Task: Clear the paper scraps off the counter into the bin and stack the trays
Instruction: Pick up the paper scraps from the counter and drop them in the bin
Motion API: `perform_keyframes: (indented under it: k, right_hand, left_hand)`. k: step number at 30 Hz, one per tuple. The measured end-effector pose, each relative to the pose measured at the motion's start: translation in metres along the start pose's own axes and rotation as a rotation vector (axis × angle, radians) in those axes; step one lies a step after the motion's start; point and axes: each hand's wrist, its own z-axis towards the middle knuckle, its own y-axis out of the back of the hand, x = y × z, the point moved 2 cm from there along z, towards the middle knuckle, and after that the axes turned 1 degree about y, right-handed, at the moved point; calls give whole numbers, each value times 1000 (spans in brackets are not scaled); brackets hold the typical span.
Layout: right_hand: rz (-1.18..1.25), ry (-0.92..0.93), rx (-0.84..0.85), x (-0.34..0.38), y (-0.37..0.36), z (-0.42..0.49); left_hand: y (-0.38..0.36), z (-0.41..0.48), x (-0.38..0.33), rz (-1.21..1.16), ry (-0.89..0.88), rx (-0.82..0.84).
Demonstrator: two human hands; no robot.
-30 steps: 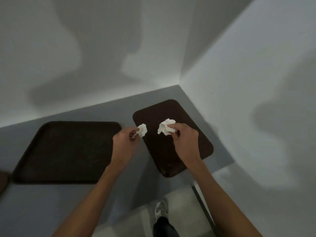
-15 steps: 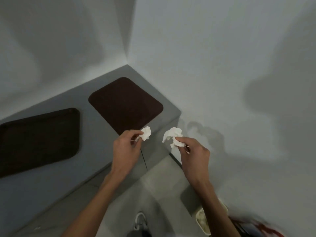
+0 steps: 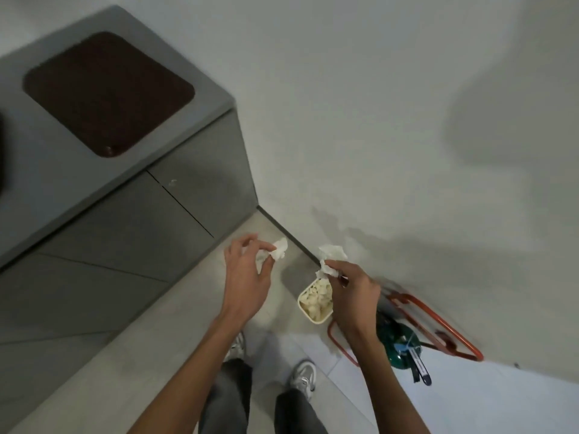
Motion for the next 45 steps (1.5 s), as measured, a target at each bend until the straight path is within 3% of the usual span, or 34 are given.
perform_keyframes:
  k: [5,15,26,31,39,45]
  right_hand:
    - [-64,-128,44,-90,-20,-7]
    - [-213,-298,177,-268,-128,38]
    - [-437,-366,364,-444,-271,106]
    - [-657,-319,646,-503,-325,132]
    - [-789,-271,968,-551,-363,148]
    - [-695,-376,881,-499,-321,145]
  left_hand:
    - [-91,-25,27,-84,86,186]
    - [-279,-14,145,20,223,406]
    - [-478,19,271,448,-25,729]
    - [-550,22,318,598,-59,975]
    - [-593,23,354,832,-156,1263]
    - [-525,18,303,744,-126,1215]
